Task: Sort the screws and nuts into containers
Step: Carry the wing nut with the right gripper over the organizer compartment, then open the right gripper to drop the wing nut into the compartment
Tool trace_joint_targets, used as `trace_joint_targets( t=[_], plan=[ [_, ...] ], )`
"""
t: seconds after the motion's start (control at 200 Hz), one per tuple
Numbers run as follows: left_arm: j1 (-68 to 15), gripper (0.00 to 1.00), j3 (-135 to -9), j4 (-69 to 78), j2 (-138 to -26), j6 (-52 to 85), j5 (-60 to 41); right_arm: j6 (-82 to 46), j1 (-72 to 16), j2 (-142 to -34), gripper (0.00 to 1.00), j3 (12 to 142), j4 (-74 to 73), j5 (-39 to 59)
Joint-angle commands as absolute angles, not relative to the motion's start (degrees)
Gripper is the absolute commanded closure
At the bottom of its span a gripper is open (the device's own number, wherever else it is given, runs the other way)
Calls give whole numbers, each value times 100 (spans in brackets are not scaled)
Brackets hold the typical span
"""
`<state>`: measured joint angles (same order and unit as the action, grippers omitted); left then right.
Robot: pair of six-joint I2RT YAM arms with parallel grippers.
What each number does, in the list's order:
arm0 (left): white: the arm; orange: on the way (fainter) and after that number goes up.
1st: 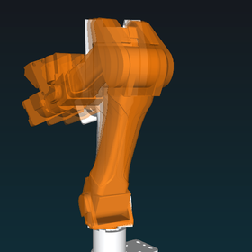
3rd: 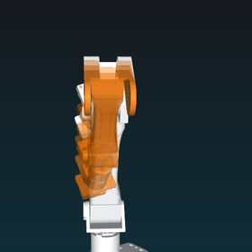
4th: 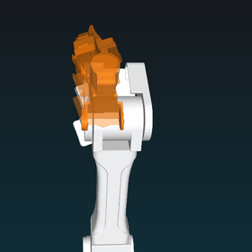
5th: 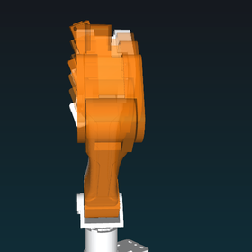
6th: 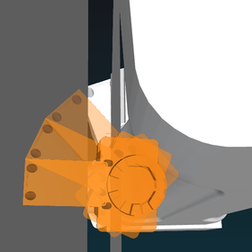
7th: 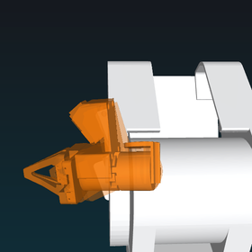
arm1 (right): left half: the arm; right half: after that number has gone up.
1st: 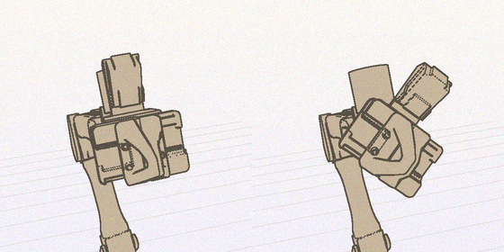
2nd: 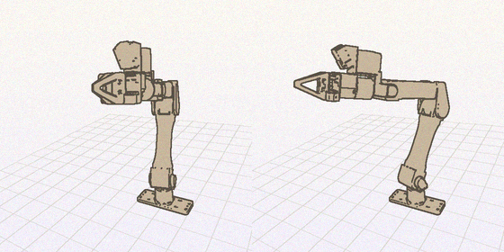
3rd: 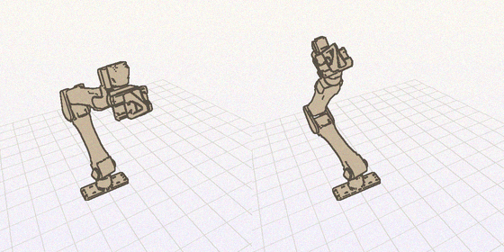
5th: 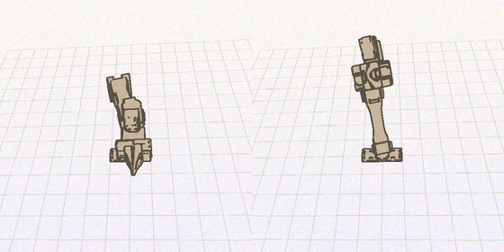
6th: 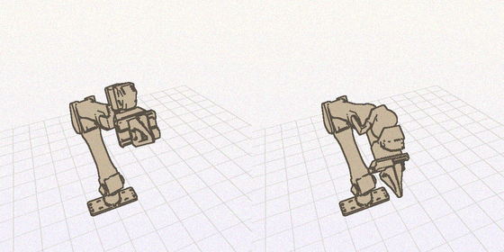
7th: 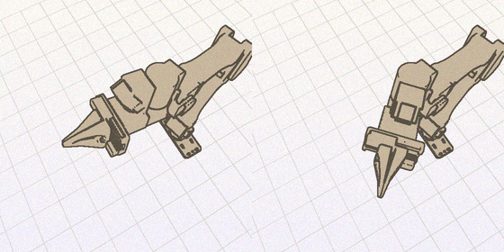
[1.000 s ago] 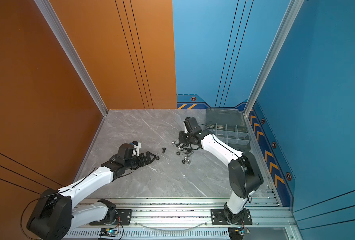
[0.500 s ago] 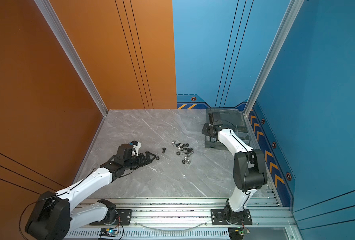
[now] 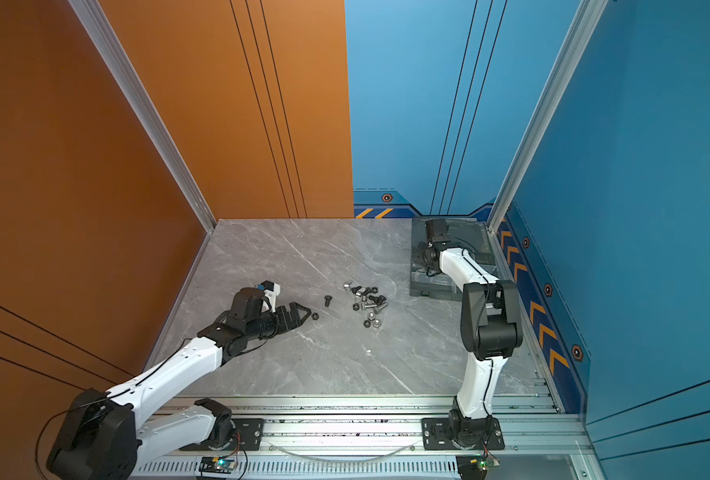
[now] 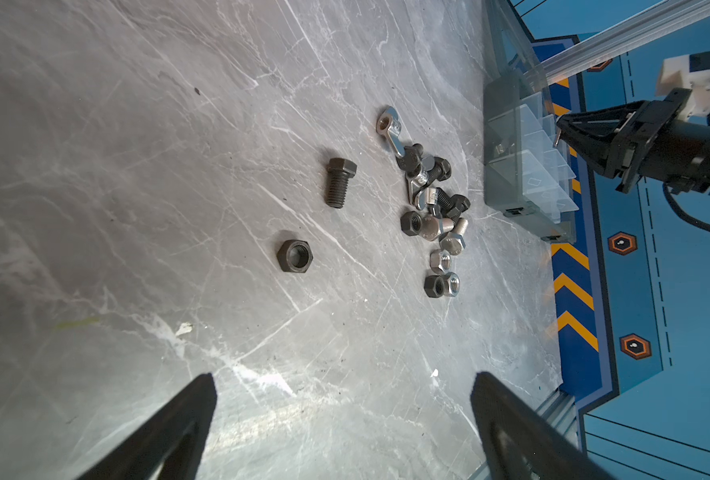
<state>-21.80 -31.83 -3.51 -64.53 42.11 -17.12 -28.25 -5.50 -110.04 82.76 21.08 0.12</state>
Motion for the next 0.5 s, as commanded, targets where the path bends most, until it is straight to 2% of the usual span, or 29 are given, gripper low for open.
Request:
trace_joint_targets(
  t=[0.0, 0.421, 0.496],
  plan=[
    [-2205, 2, -3176, -484, -6442, 4264, -1661, -2689, -514, -11197, 100, 8464, 2312, -85],
    [-2241, 2, -3178, -426, -6502, 4293, -1648, -2664, -544, -11470, 100, 8409, 2381, 25],
    [-2242, 2, -3196, -422, -6528, 4280, -1657, -2676, -545, -11461, 86, 8409, 2432, 13]
  ],
)
